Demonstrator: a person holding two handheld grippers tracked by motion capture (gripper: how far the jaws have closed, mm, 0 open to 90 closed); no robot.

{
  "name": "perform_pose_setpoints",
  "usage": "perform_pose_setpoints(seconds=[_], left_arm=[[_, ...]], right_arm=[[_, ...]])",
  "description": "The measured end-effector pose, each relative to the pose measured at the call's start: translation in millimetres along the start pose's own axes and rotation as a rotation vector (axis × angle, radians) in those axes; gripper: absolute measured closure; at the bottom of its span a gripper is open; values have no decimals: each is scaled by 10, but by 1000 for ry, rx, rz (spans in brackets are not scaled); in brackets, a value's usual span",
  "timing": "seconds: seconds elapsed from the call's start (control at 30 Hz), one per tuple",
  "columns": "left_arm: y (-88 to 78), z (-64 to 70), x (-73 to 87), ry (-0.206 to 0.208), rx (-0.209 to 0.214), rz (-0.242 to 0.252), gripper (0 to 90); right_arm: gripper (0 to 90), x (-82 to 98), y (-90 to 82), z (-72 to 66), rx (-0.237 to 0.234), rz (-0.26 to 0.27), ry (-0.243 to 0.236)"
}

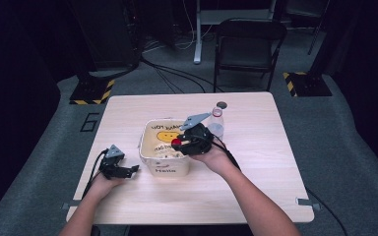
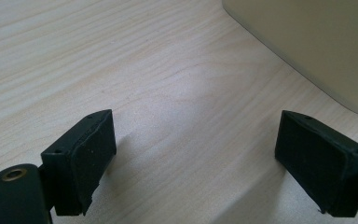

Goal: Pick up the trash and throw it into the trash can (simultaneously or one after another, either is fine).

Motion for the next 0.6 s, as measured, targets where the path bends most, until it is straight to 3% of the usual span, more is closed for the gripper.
perform_pose_setpoints(seconds=[0.6], left_arm=[[1,0,-1,1,2,1,121]], right_arm=[[574,57,332,-9,3,-42,9]])
Point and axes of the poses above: each handheld gripper's, and its own axes: y roughly forward along the jaws, x roughly out of its underside, z roughly to its right, the point moved 8 cm from there along y, roughly forward along the jaws, and after that the axes turned 4 degrees about -z, right-handed, at the moved point
